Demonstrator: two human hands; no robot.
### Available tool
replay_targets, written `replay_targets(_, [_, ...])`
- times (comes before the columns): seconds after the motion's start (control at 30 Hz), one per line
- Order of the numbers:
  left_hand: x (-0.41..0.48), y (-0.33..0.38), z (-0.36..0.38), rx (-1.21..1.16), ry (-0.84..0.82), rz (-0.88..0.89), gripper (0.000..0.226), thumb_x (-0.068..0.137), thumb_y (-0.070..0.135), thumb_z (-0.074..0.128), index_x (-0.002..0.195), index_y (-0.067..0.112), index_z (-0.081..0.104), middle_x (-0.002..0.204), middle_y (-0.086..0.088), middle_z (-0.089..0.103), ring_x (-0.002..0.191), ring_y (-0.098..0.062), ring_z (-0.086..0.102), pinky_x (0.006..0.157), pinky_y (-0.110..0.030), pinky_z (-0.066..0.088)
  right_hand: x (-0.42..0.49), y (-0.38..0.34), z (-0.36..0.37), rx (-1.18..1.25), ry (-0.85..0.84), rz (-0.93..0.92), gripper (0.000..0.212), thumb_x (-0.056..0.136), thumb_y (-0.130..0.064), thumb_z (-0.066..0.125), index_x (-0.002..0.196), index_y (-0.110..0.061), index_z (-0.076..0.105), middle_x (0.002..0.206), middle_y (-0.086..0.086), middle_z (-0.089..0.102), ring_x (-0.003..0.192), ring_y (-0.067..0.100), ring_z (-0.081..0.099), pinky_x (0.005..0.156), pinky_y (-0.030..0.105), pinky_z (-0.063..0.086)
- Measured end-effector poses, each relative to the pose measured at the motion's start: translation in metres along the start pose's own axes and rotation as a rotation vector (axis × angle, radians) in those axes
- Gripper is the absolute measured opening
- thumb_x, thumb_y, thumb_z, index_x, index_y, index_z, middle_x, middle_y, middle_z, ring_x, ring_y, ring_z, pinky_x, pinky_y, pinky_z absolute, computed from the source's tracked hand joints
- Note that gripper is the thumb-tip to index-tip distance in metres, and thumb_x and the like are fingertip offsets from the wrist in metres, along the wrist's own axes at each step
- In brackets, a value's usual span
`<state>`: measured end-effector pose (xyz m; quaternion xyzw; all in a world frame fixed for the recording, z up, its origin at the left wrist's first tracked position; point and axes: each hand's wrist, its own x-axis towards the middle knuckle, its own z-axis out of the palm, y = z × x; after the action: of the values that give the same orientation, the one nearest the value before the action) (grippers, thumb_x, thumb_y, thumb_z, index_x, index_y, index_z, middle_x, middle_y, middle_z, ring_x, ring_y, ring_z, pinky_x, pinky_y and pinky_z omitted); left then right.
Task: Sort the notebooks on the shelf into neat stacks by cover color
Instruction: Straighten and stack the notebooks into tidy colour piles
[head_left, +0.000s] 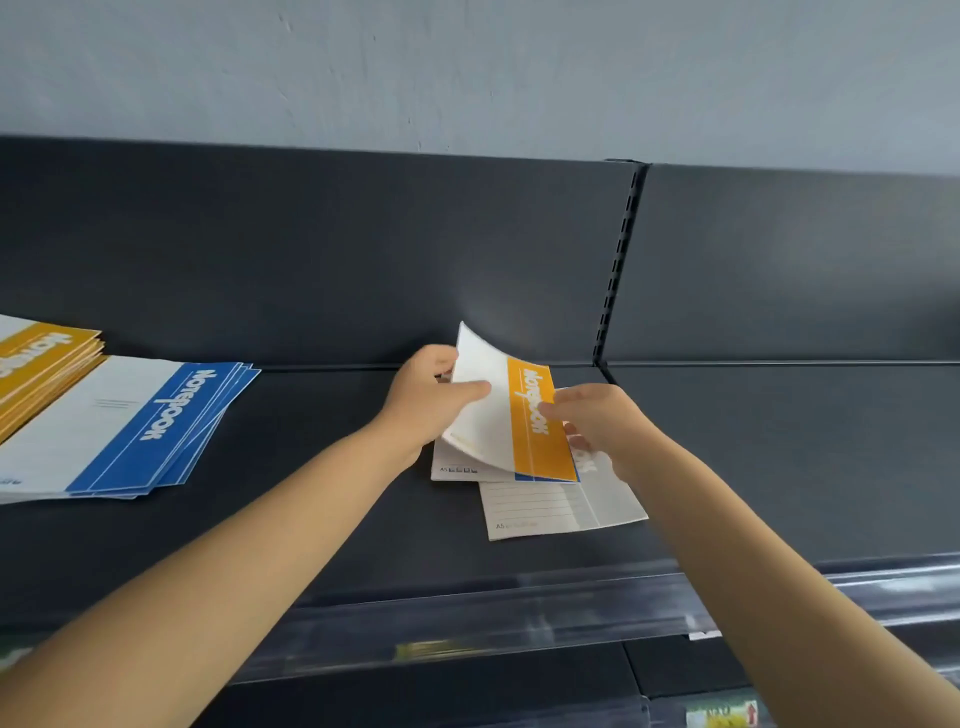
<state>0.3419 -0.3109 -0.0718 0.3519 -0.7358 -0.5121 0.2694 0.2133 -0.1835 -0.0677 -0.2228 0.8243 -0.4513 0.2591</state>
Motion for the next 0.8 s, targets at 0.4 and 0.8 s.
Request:
replay_targets(0.4, [0.006,0.002,-0.028,-0.133,-0.068,-0.152,0.026,0.095,-0.004,0.048,0.113,0.011,0.059,0.102,-0.001,0.063,0.095,-0.021,0.058,0.066,-0.031,0.049,-0.002,-0.007,0.004,0.123,0.031,0.087,0.022,0.091,-0.012,0.06,0.109,0.0,0.061,0.108,0.019,0.064,0.08,0.02,0.056,0.09,0.041,0.051])
replay_targets(0.8, [-0.002,-0.015,-0.058,0.001,0.012,-0.074,0.025,0.1,0.013,0.04,0.121,0.017,0.053,0.094,-0.005,0.061,0.061,-0.02,0.054,0.037,-0.024,0.033,-0.014,-0.043,0.054,0.156,-0.031,0.01,0.01,0.093,-0.025,0.06,0.096,-0.016,0.056,0.114,0.006,0.065,0.103,0.025,0.063,0.089,0.036,0.051])
